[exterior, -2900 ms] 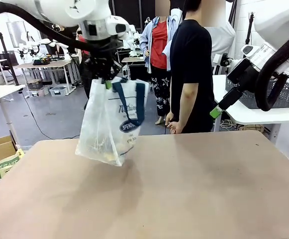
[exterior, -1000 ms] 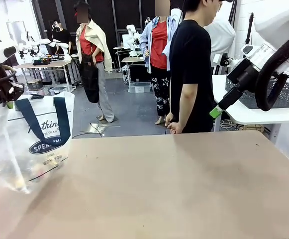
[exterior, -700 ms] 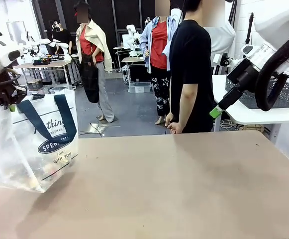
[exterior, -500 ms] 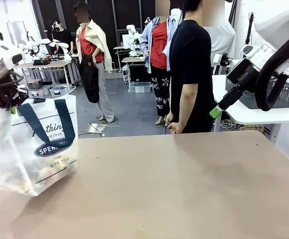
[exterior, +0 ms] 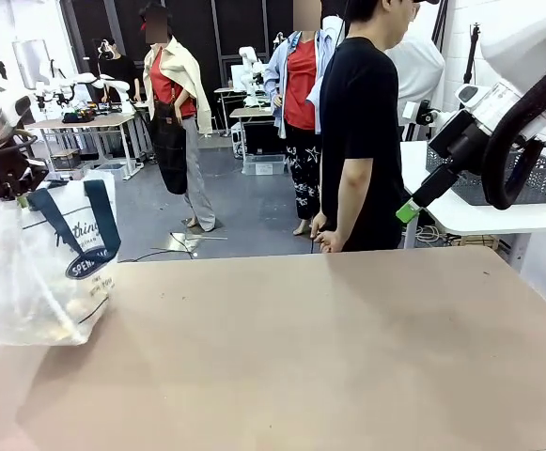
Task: Transfer purchased items from the store into the shopping bag.
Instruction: Move the Reusable shopping bag to the right side of the table.
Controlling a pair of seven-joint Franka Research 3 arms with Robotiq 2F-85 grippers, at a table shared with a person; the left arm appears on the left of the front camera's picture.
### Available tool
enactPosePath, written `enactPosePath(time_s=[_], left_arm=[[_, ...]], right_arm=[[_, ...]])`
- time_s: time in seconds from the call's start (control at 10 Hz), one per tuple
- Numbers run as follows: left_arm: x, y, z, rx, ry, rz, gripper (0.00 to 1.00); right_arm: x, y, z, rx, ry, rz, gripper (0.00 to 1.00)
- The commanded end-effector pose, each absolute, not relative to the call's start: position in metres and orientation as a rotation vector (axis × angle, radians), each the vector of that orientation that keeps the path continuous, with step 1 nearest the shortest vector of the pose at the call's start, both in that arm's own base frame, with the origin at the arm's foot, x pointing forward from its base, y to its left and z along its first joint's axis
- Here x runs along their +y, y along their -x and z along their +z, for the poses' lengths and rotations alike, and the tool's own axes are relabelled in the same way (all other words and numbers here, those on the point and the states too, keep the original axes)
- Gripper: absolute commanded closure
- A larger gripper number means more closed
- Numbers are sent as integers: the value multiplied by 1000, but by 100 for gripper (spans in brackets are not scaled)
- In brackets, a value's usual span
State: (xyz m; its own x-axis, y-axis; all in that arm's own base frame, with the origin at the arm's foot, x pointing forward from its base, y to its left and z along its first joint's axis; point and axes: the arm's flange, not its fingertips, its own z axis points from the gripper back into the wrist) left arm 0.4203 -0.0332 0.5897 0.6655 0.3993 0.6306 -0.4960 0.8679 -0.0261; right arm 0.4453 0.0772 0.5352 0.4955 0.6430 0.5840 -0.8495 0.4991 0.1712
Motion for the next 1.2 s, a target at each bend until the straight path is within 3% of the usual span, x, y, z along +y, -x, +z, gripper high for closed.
enactPosePath(time_s=[0.0,0.6,1.1], left_arm=[[-31,-422,588,-739,-128,551,100],[-23,-389,506,-675,-84,492,100],[-22,-401,515,-665,-122,496,100]], right_arm=[[77,-444,536,-472,-476,952,0],[77,-444,536,-472,-476,952,0],[77,-444,536,-472,-476,952,0]])
